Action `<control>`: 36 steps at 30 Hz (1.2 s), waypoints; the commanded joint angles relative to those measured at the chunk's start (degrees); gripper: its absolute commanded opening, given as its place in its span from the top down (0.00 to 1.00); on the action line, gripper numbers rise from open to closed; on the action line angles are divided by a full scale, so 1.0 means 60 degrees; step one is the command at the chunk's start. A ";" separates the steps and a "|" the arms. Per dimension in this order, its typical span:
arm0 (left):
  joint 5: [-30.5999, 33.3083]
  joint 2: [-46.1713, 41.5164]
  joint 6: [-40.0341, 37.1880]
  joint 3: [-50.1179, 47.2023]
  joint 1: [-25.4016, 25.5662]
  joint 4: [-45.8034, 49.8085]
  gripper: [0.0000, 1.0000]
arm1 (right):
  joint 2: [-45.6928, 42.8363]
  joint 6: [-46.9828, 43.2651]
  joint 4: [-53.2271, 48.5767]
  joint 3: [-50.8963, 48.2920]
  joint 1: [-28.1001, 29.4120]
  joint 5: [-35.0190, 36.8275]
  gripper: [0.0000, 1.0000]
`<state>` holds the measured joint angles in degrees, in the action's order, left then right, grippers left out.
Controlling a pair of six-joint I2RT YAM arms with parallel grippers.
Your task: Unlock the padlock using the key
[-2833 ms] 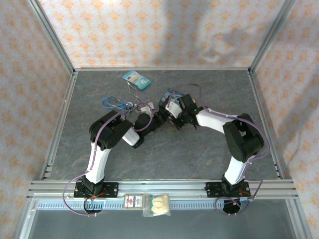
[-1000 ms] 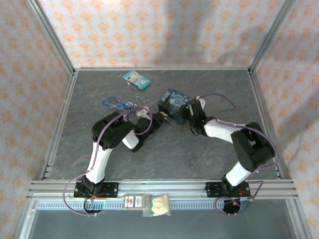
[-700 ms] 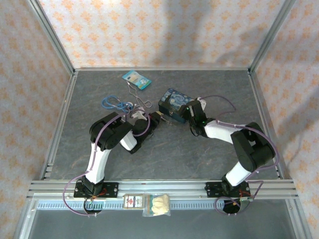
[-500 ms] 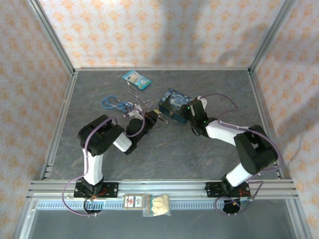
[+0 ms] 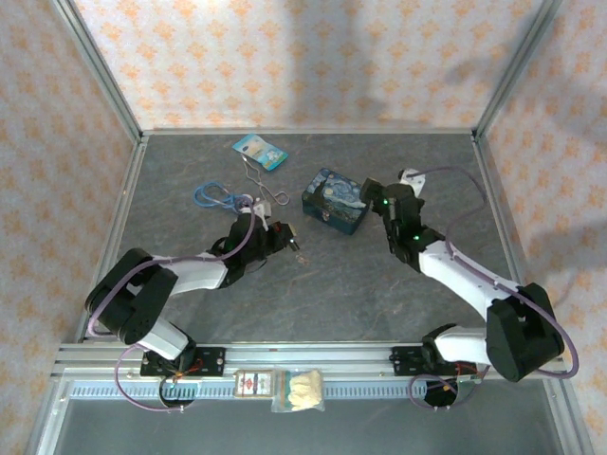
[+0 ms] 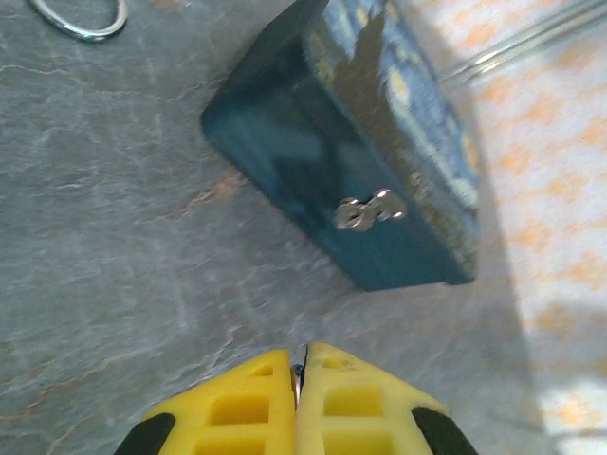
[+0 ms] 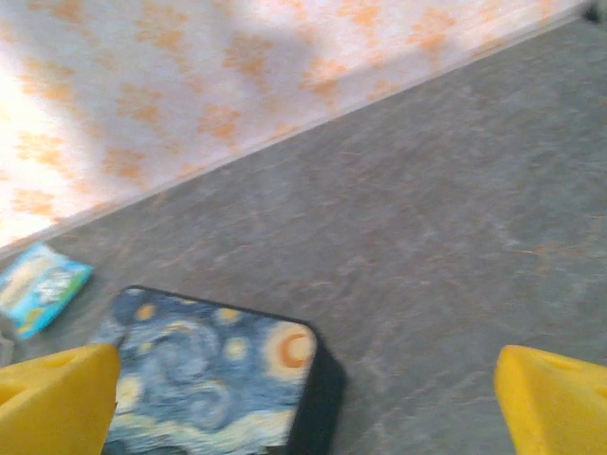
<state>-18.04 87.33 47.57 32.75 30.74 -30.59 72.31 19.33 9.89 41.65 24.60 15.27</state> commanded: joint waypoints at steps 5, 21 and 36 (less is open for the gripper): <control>-0.0509 0.1081 -0.1636 0.1448 0.0003 0.3123 1.00 | -0.0140 -0.0404 -0.0251 -0.0643 -0.0488 0.0549 0.00; -0.0104 0.2169 -0.1453 0.2313 -0.0045 0.2840 0.50 | 0.0110 -0.1766 0.2633 -0.2228 -0.1219 0.0255 0.00; 0.4756 -0.1682 -0.3831 0.1543 -0.1653 0.3041 0.15 | 0.2059 -0.3753 0.6602 -0.3020 -0.3067 -0.1590 0.00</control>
<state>-2.17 80.36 31.31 43.97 22.00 -14.31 83.53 -0.01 41.67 23.73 7.62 8.88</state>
